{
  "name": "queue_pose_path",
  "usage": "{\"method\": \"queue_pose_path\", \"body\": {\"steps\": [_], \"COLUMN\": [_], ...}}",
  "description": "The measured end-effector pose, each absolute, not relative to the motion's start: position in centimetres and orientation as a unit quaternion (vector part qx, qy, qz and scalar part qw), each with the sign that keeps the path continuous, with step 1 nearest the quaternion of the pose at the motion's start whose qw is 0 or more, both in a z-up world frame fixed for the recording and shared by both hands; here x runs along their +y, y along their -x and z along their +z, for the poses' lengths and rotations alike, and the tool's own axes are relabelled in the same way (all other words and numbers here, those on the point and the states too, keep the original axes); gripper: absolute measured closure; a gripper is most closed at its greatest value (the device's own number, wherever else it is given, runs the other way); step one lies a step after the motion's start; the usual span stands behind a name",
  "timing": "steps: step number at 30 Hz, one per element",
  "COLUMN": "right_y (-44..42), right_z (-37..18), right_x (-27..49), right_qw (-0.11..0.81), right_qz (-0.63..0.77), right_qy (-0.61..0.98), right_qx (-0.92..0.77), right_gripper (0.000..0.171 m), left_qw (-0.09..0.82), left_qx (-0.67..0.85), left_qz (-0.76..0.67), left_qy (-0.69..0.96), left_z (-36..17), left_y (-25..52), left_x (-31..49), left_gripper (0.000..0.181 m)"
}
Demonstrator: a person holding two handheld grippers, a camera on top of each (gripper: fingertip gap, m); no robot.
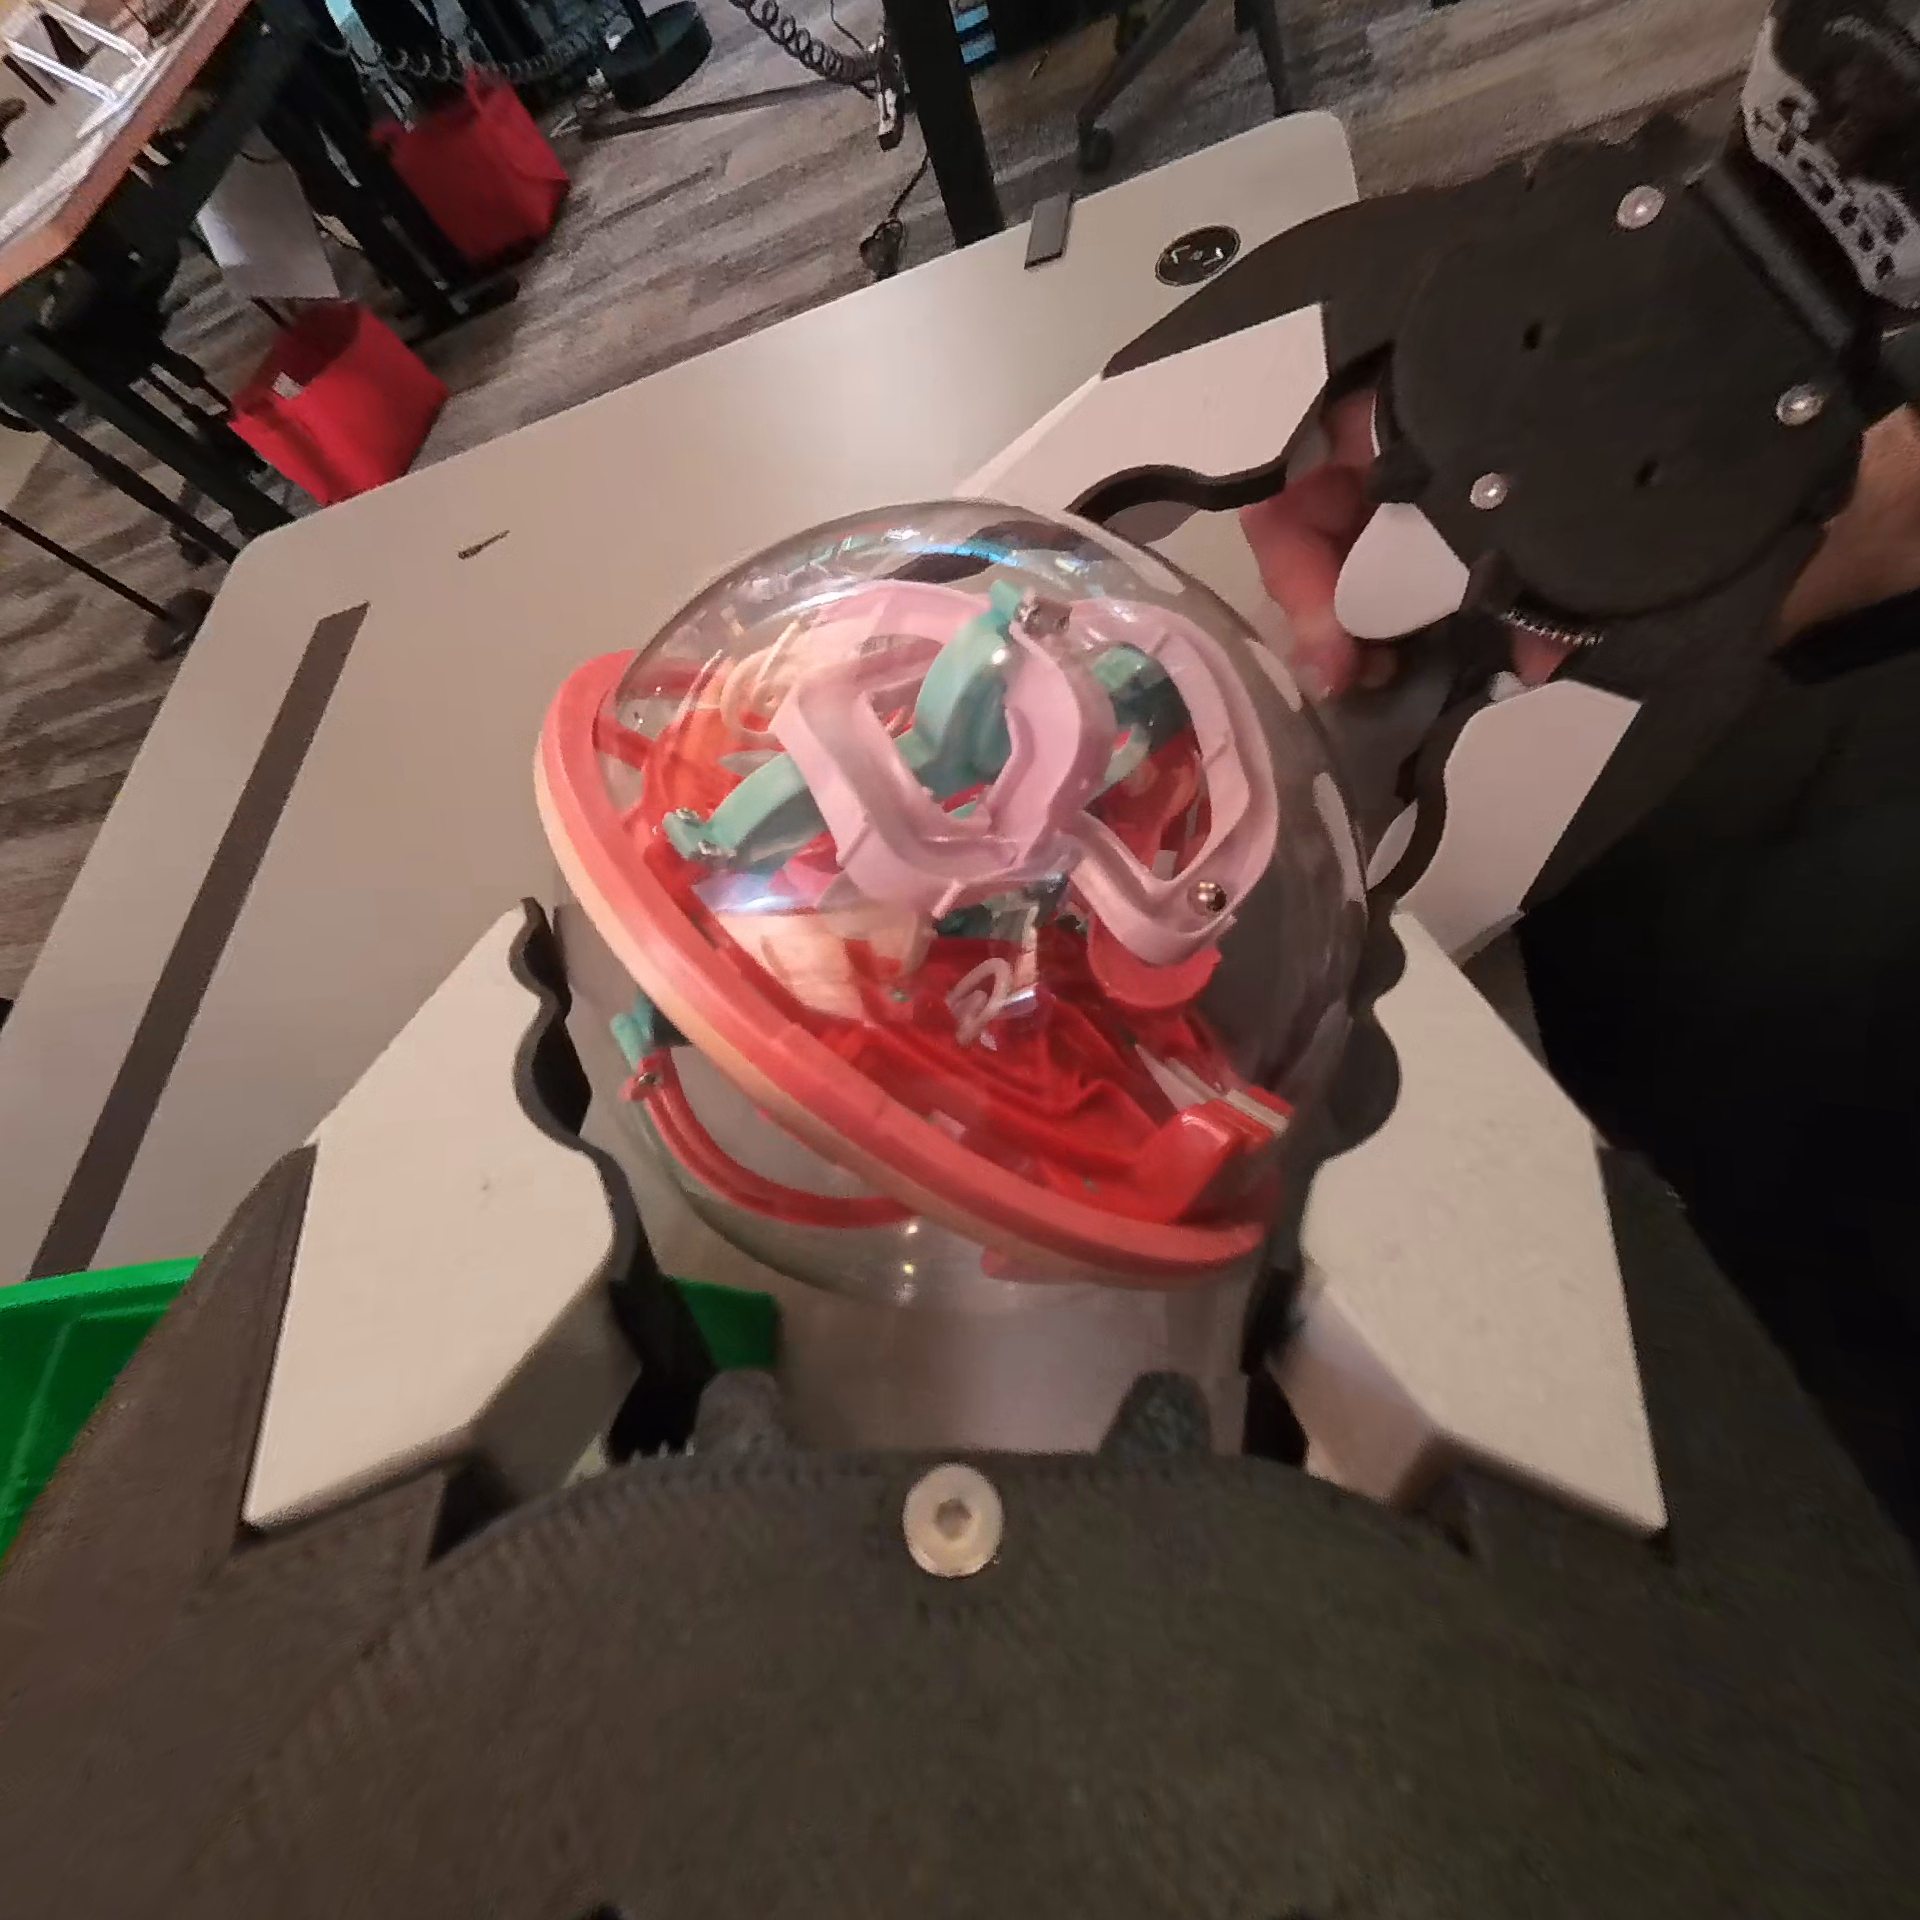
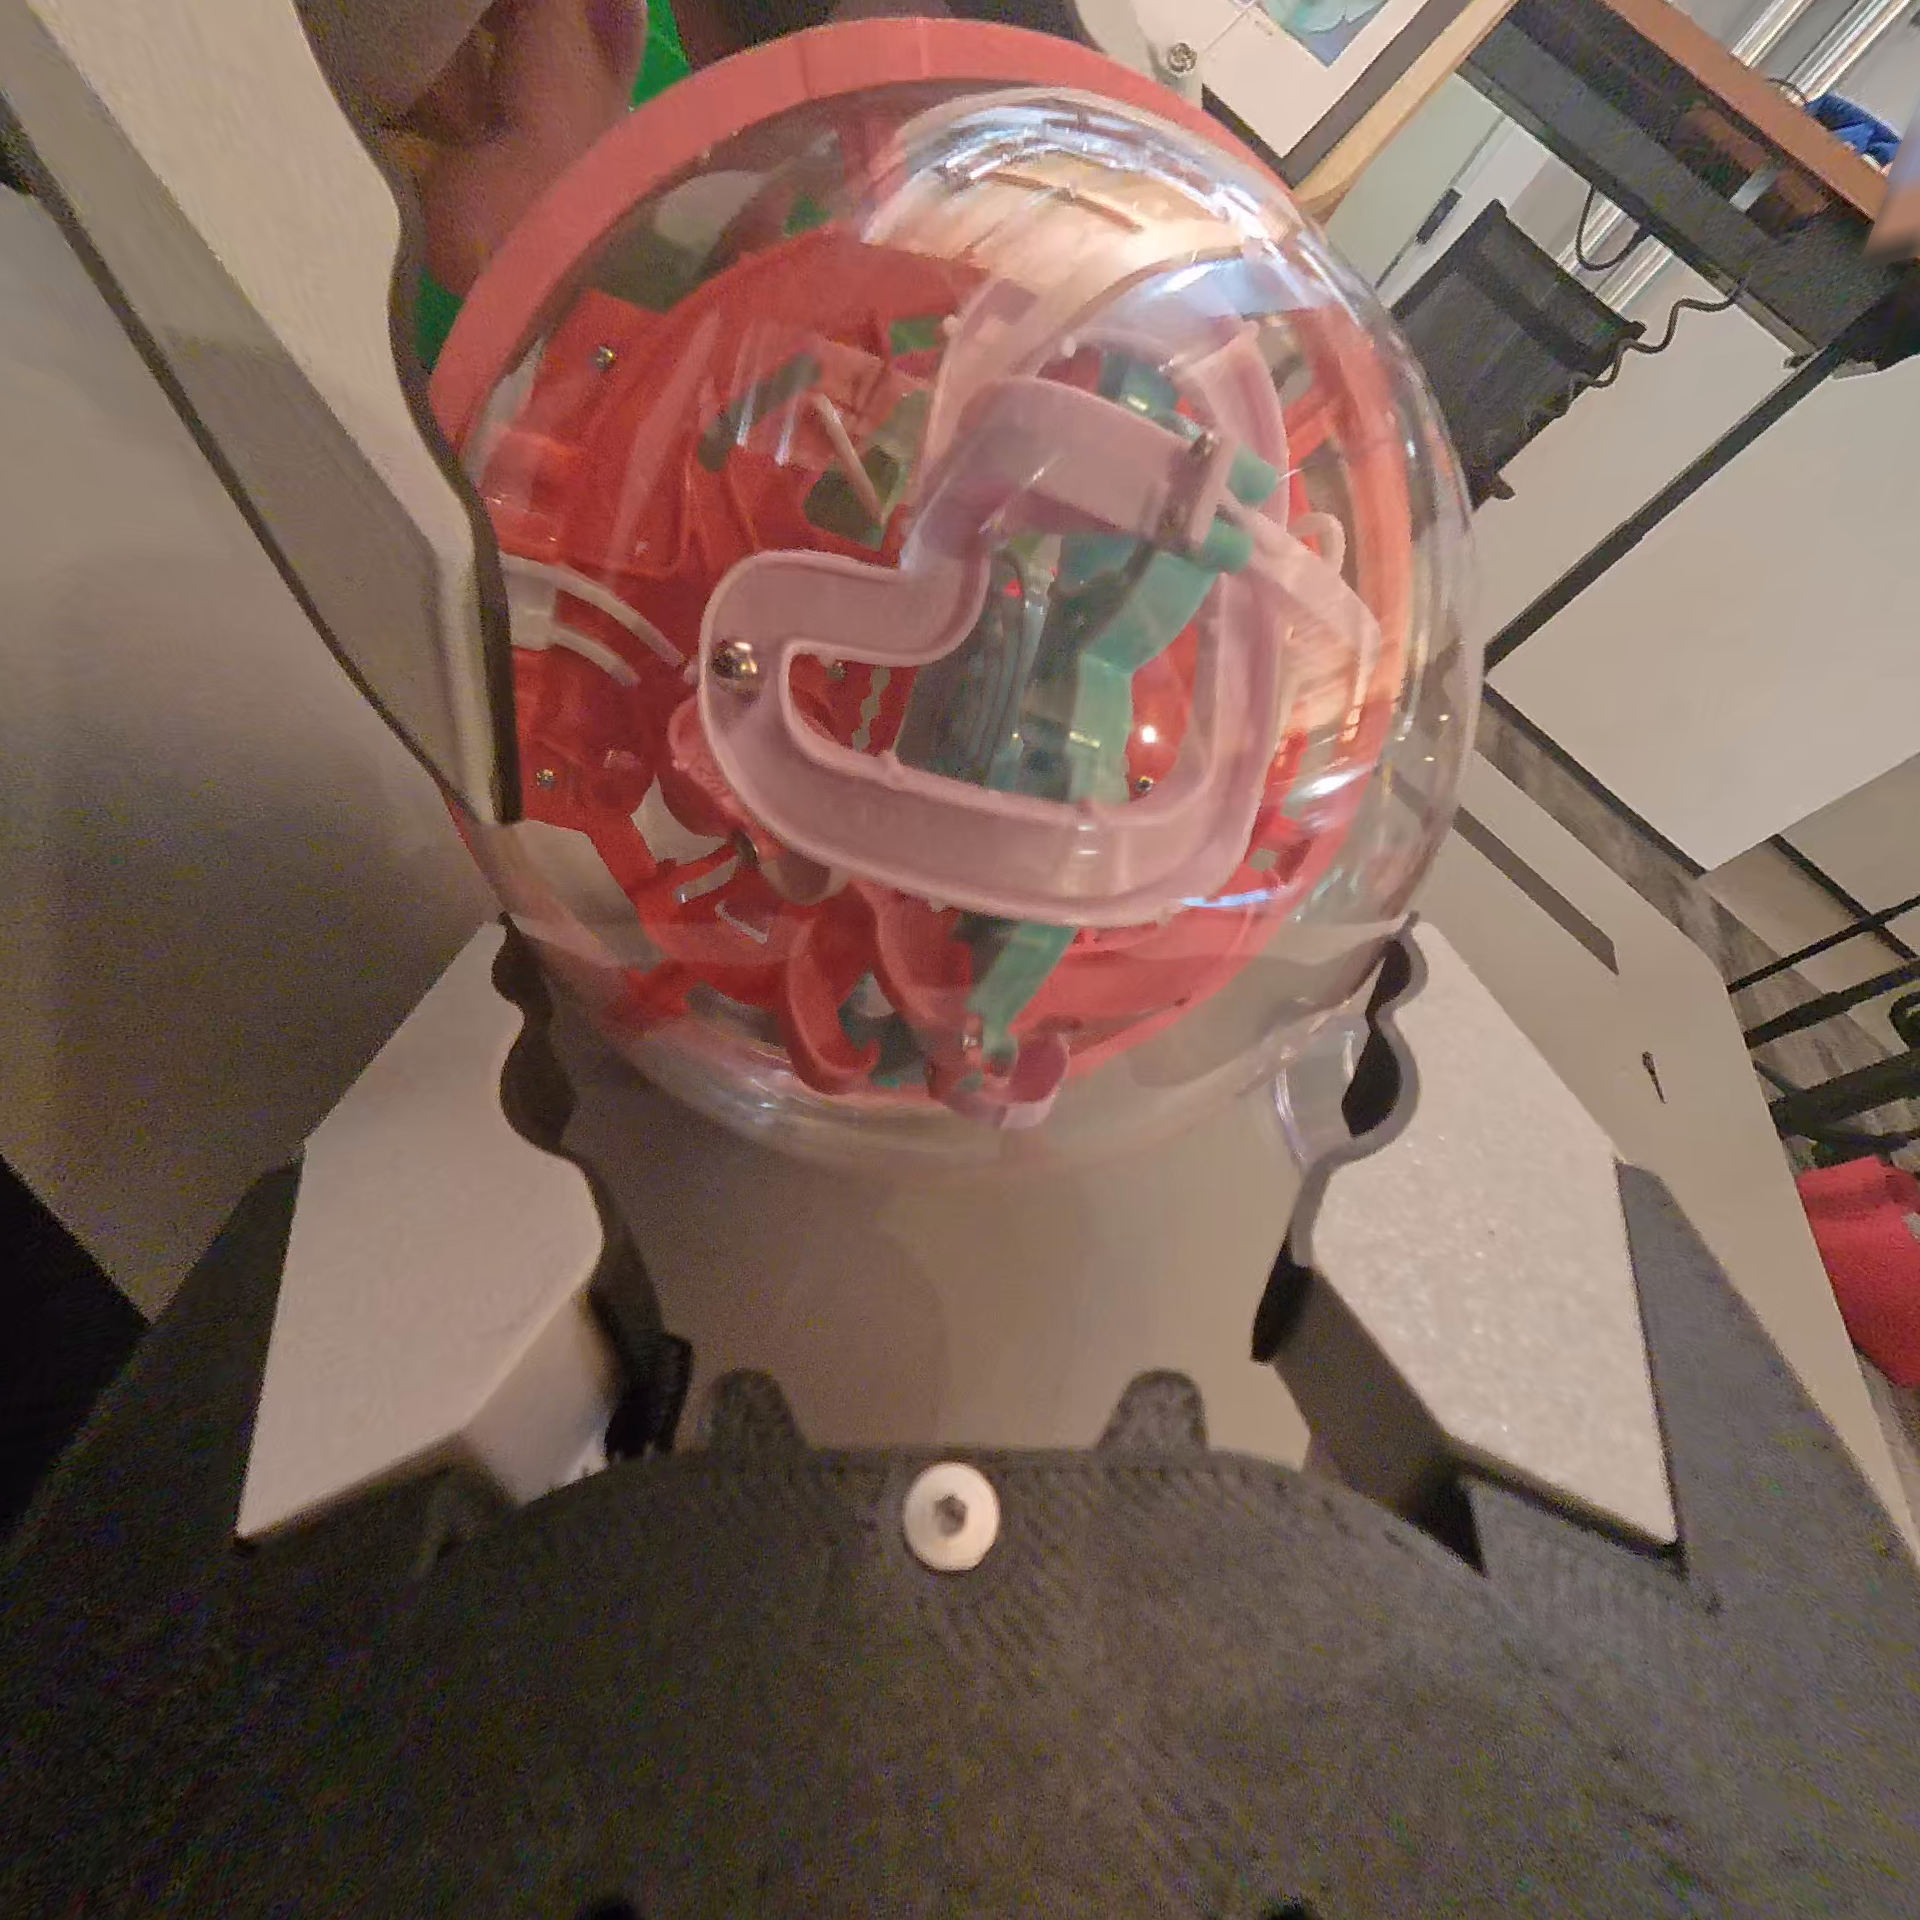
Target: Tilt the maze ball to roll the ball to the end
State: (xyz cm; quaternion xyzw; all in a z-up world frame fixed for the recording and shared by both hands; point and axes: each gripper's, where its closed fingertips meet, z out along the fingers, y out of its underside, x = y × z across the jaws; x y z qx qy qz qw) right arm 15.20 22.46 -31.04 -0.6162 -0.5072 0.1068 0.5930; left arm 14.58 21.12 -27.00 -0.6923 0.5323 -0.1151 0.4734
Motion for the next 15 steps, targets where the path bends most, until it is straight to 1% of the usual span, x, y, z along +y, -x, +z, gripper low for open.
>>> {"method": "queue_pose_path", "body": {"steps": [5,11,15], "right_y": [-15.20,-15.24,-15.27], "right_z": [-31.16,-31.61,-31.67], "right_x": [22.62,23.05,23.18], "right_qw": [0.591,0.570,0.565], "right_qz": [0.102,0.118,0.124], "right_qy": [0.620,0.641,0.647], "right_qx": [-0.506,-0.500,-0.497], "right_gripper": [0.021,0.021,0.021], "left_qw": [0.485,0.470,0.465], "left_qx": [0.537,0.551,0.552], "left_qz": [-0.090,-0.051,-0.051], "left_qy": [0.684,0.688,0.690], "left_z": [-26.84,-26.68,-26.69], "left_y": [-14.70,-14.97,-15.08], "left_x": [21.08,21.42,21.66], "left_gripper": [0.037,0.037,0.037]}}
